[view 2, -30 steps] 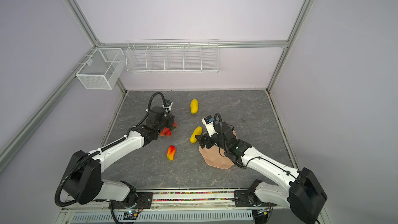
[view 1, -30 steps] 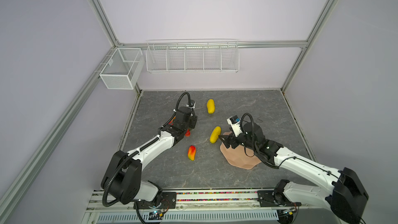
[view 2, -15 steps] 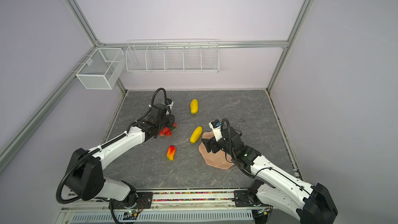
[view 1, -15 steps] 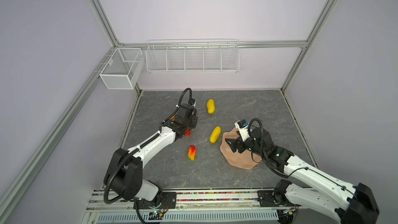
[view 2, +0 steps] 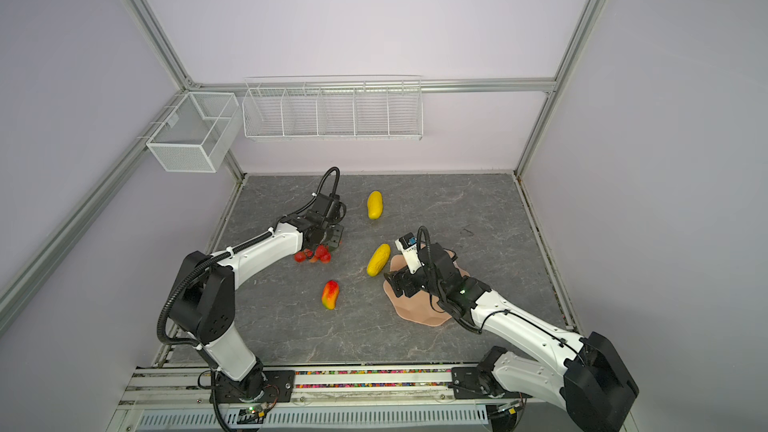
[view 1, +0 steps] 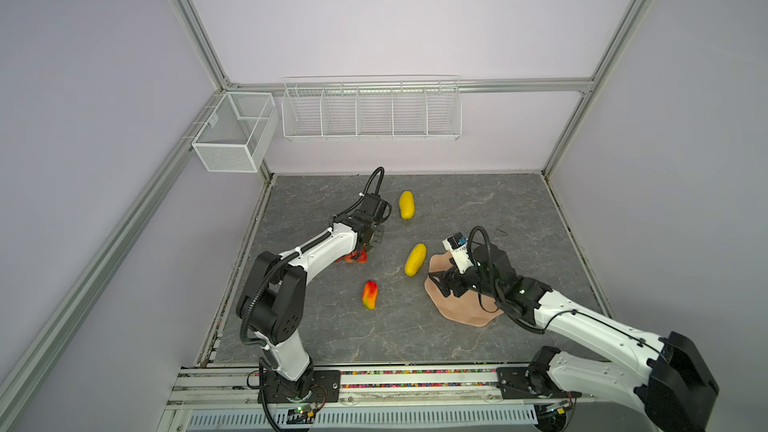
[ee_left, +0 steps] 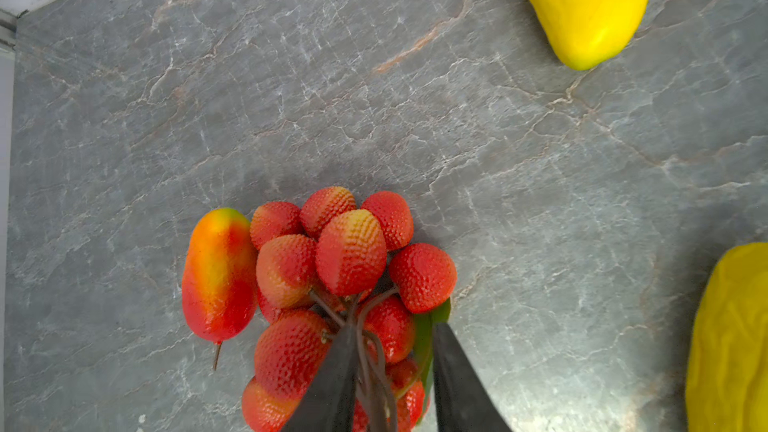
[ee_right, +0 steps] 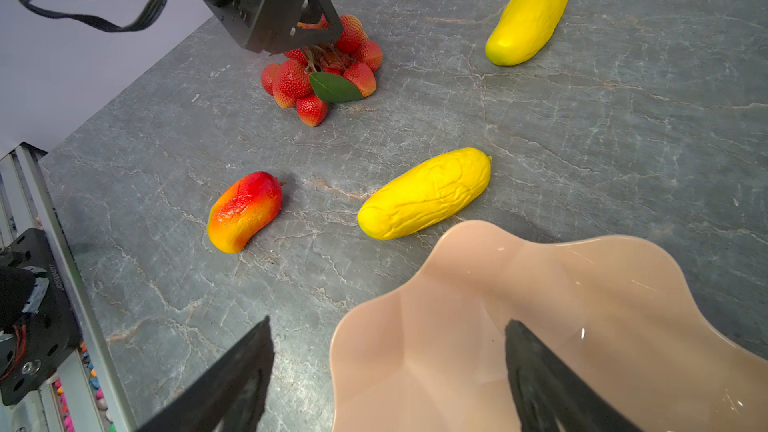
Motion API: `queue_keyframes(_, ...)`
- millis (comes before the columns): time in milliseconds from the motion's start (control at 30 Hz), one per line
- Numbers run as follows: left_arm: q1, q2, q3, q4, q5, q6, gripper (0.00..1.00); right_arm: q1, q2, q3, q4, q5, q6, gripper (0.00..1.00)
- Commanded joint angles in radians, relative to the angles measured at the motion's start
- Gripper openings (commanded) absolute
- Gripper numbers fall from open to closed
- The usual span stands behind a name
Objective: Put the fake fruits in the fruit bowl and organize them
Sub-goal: 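Lower the left gripper and grasp the red fruit bunch by its stems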
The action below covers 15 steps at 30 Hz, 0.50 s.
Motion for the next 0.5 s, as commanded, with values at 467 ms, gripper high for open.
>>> queue_keyframes(467, -0.003, -0.001, -0.006, -0.029, -0.059, -0.025, 0.23, -0.006, 0.044, 0.040, 0.025, -0.029, -0.005, 0.88)
